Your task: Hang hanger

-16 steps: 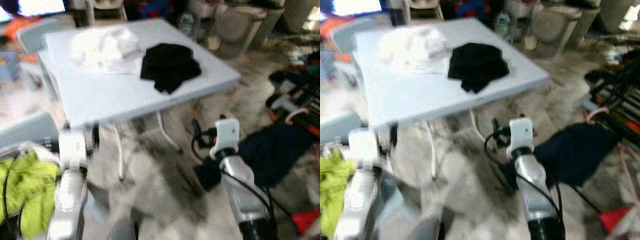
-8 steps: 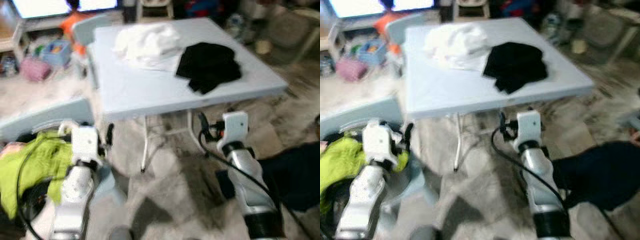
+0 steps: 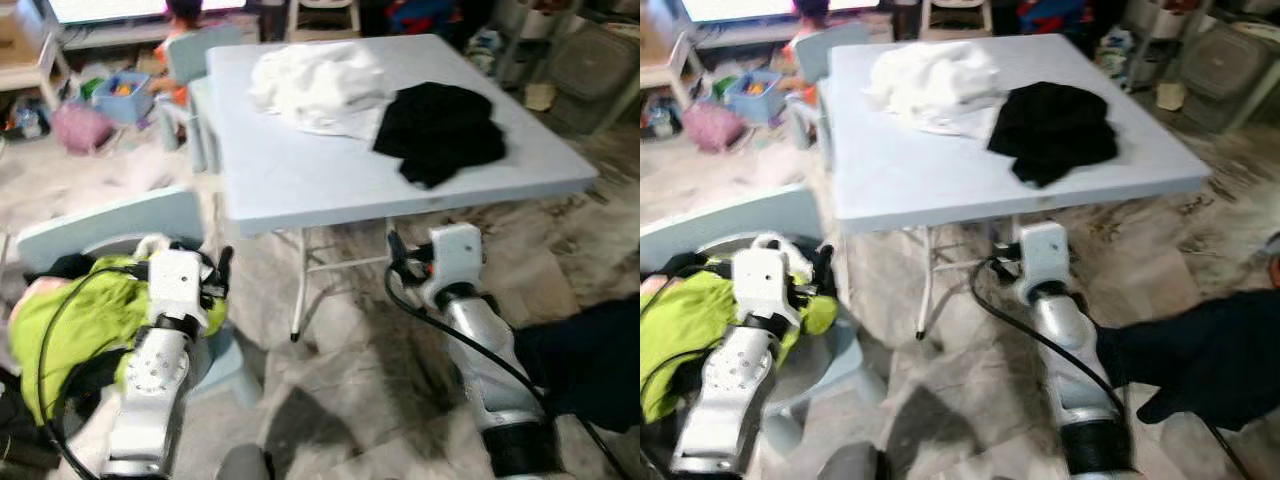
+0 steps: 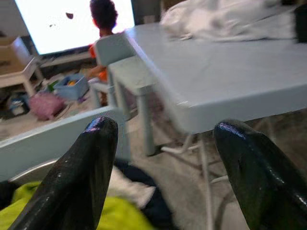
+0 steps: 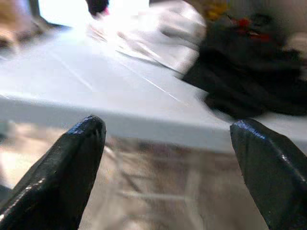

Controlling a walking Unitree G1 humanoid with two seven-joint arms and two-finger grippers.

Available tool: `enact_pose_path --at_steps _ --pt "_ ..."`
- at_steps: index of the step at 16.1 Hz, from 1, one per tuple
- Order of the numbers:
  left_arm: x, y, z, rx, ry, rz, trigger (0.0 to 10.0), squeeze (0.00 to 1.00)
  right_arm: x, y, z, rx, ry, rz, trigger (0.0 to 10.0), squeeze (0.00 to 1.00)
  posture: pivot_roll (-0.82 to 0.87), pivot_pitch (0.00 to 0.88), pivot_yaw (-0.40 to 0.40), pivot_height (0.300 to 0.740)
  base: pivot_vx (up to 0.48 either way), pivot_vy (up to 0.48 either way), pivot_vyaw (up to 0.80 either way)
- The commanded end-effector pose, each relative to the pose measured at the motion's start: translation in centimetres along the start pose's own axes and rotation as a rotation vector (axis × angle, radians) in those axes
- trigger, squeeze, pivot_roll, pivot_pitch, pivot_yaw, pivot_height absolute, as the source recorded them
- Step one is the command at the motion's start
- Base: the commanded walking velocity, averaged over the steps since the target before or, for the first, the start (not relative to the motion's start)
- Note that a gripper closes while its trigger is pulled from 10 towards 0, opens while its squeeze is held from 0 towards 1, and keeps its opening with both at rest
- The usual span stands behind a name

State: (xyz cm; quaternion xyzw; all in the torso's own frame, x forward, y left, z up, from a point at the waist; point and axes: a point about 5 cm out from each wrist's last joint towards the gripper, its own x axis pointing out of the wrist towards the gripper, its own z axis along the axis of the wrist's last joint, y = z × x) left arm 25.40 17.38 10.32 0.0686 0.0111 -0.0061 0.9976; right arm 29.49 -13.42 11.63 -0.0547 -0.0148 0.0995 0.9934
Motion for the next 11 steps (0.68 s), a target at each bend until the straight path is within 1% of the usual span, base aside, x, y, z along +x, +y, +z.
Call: enact_pose_path --at_steps 1,2,3,4,5,6,7,8,9,10,11 --pt "0.29 0.08 0.43 0.006 -0.01 0.007 10.0 0.0 0.38 0.43 1.29 0.008 -0.043 0.02 10.0 0.0 0.01 0.037 -0.034 0.74 0.0 0.48 0.0" --pt "0.34 0.11 0.45 0.008 -0.01 0.016 10.0 0.0 0.48 0.37 1.34 0.001 -0.044 -0.002 10.0 0.0 0.02 0.039 -0.035 0.74 0.0 0.48 0.0" --pt "0.36 0.16 0.48 0.008 -0.011 0.022 10.0 0.0 0.53 0.47 1.39 -0.01 -0.052 0.003 10.0 0.0 0.02 0.04 -0.036 0.74 0.0 0.48 0.0" --pt "0.35 0.21 0.54 0.001 -0.017 0.028 10.0 0.0 0.37 0.69 0.95 -0.037 -0.009 0.027 10.0 0.0 0.02 0.039 -0.037 0.74 0.0 0.244 0.0" --pt "0.35 0.18 0.65 0.015 -0.023 0.027 10.0 0.0 0.19 0.95 0.89 0.007 -0.005 0.073 10.0 0.0 0.02 0.039 -0.037 0.74 0.0 0.0 0.0" --pt "0.41 0.16 0.81 0.021 -0.036 0.031 10.0 0.0 0.02 0.97 1.21 0.027 -0.036 0.082 10.0 0.0 0.02 0.037 -0.039 0.74 0.0 0.0 0.0" --pt "0.47 0.25 0.9 0.03 -0.042 0.044 10.0 0.0 0.0 0.93 1.35 0.007 -0.044 0.082 10.0 0.0 0.02 0.037 -0.039 0.74 0.0 0.0 0.0" --pt "0.52 0.26 0.92 0.019 -0.043 0.043 10.0 0.0 0.04 0.91 1.36 0.004 -0.044 0.084 10.0 0.0 0.02 0.037 -0.039 0.74 0.0 0.0 0.0" --pt "0.64 0.34 0.89 -0.007 -0.039 0.045 10.0 0.0 0.18 0.6 1.4 0.006 -0.045 0.077 10.0 0.0 0.02 0.037 -0.039 0.74 0.0 0.0 0.8" --pt "0.66 0.25 0.97 0.019 -0.046 0.036 10.0 0.0 0.21 0.5 1.36 0.008 -0.041 0.073 10.0 0.0 0.02 0.037 -0.039 0.74 0.0 0.0 0.8" --pt "0.65 -0.17 1.05 0.036 -0.054 0.006 10.0 0.0 0.21 0.5 1.36 0.012 -0.039 0.076 10.0 0.0 0.02 0.035 -0.041 0.74 0.0 0.0 0.8"
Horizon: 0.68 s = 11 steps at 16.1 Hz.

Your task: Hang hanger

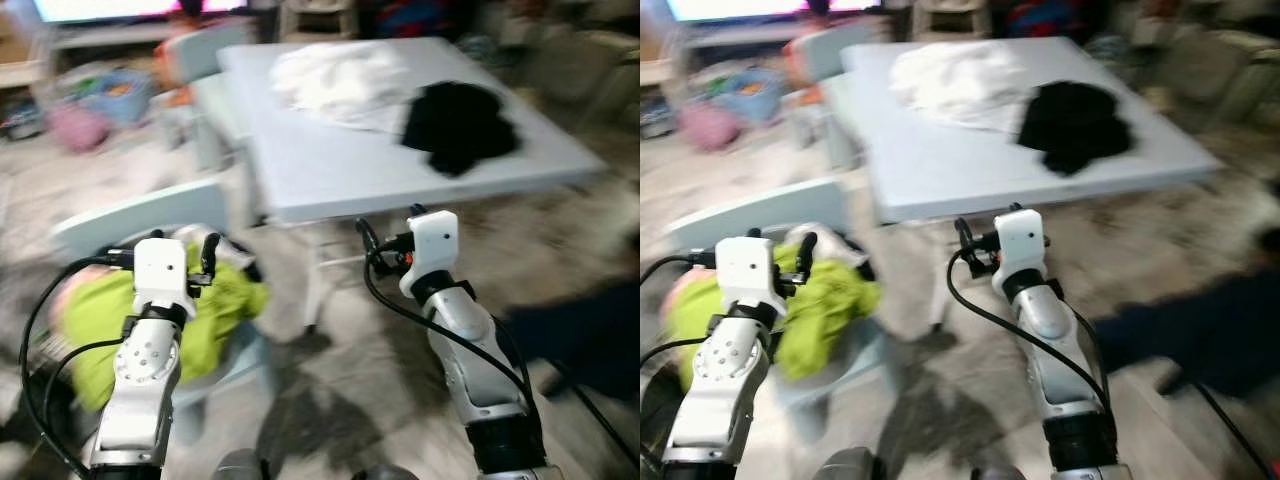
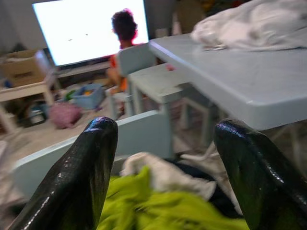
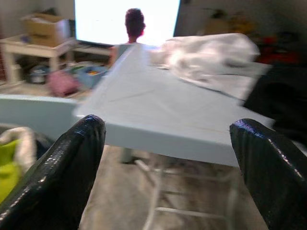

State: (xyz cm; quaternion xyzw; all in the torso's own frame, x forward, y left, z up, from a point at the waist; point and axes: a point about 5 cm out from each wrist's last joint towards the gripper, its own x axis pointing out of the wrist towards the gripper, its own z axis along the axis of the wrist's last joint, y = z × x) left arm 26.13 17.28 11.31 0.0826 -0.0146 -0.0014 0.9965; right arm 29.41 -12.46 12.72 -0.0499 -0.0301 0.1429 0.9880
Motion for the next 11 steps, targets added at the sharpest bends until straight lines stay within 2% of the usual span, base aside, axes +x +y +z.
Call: enact_pose_path --at_steps 1,5,11 --pt "-0.07 -0.54 0.14 0.014 -0.01 -0.03 10.0 0.0 0.04 -0.32 0.16 0.006 -0.003 -0.009 10.0 0.0 0.02 0.036 -0.041 0.74 0.0 0.0 0.8" --pt "-0.09 -0.03 -0.04 -0.012 0.003 -0.002 10.0 0.0 0.18 -0.07 0.18 0.004 -0.006 0.005 10.0 0.0 0.02 0.036 -0.041 0.74 0.0 0.0 0.8" --pt "-0.16 0.12 -0.27 -0.05 0.023 -0.021 10.0 0.0 0.15 -0.17 0.33 0.012 -0.02 0.001 10.0 0.0 0.03 0.04 -0.049 0.74 0.0 0.0 0.0"
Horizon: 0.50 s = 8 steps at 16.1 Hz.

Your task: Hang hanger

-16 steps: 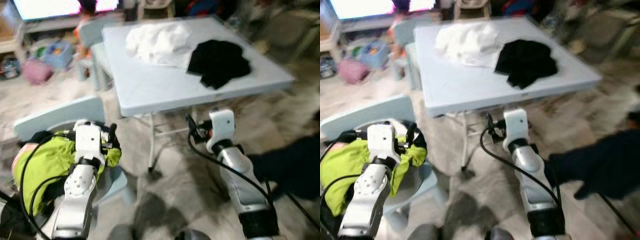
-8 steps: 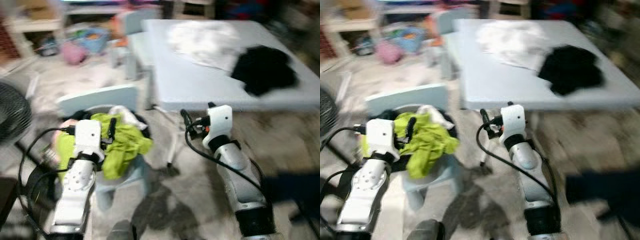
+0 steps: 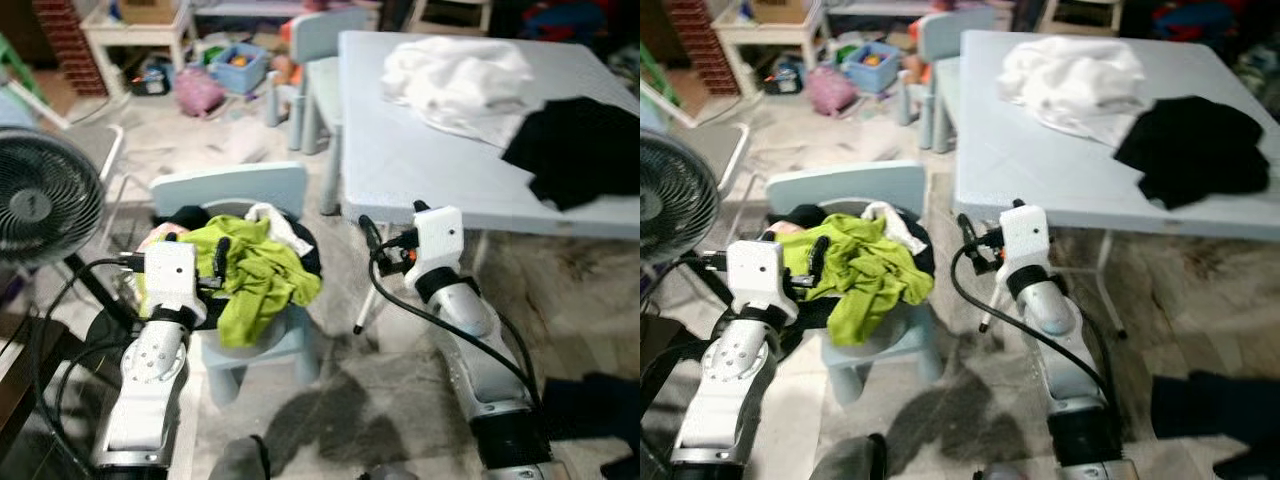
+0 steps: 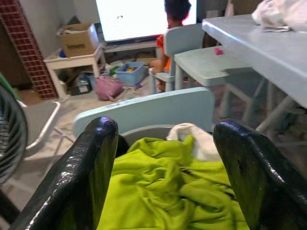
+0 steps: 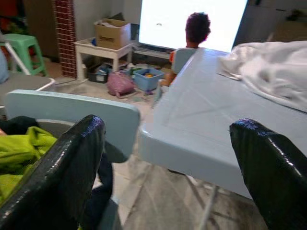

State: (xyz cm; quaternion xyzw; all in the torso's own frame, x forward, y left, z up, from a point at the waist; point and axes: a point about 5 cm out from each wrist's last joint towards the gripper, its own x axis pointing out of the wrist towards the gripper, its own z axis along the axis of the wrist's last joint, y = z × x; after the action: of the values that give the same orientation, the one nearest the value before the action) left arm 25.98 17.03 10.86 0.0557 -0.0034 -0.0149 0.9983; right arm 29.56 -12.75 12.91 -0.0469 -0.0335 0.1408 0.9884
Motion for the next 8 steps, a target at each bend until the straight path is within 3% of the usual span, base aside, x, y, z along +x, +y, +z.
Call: enact_pose_path --at_steps 1,2,6,8 --pt "-0.1 0.6 0.2 0.01 -0.003 0.014 10.0 0.0 0.0 0.4 0.2 -0.009 -0.014 0.018 10.0 0.0 0.03 0.042 -0.054 0.74 0.0 0.0 0.0" --pt "-0.3 0.9 -0.2 0.028 0.007 0.022 10.0 0.0 0.0 0.6 0.2 -0.004 -0.018 0.029 10.0 0.0 0.03 0.045 -0.057 0.74 0.0 0.0 0.0" --pt "-0.4 2.9 -2.4 0.041 0.09 0.071 10.0 0.0 0.2 0.7 0.4 -0.023 -0.021 0.052 10.0 0.0 0.03 0.056 -0.07 0.74 0.0 0.0 0.8" --pt "0.0 3.3 -2.6 0.026 0.088 0.045 10.0 0.0 0.0 0.1 0.6 -0.006 -0.027 0.023 10.0 0.0 0.02 0.046 -0.066 0.74 0.0 0.0 0.0"
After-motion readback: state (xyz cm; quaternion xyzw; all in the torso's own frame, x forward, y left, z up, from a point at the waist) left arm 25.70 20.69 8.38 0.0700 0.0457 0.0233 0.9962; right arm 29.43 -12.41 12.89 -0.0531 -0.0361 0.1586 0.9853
